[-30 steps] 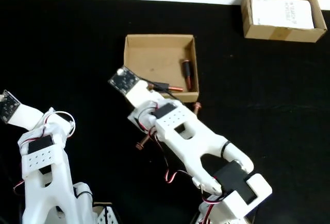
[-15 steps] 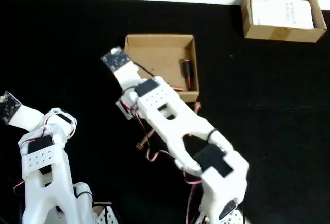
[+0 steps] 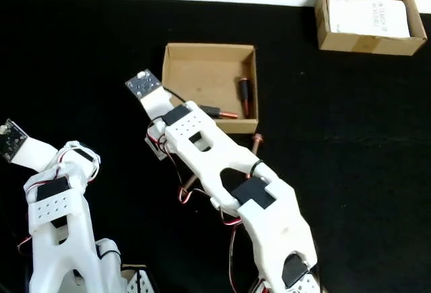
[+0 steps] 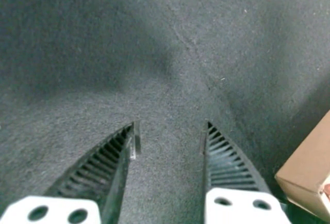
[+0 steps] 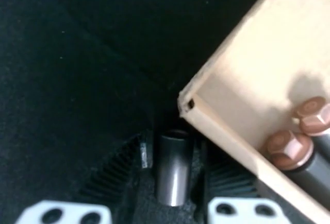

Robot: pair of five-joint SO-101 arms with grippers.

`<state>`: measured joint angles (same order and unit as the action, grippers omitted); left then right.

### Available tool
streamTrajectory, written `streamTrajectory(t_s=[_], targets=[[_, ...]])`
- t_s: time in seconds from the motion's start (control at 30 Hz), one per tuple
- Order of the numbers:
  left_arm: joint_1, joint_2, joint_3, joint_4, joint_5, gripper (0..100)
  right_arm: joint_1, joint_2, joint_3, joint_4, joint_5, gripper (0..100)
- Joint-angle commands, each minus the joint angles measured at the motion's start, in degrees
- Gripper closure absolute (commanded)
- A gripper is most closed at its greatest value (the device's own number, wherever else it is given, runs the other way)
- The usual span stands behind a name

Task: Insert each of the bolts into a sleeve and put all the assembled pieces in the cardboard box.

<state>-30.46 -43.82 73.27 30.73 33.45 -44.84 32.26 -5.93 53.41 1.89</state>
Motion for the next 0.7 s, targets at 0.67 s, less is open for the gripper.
streamTrajectory(t_s=[0.67], targets=[[3.3,-0.1,-0.8,2.5,0.1,80,6.4,-21.7,-8.6,15.7,-7.0,99.2]])
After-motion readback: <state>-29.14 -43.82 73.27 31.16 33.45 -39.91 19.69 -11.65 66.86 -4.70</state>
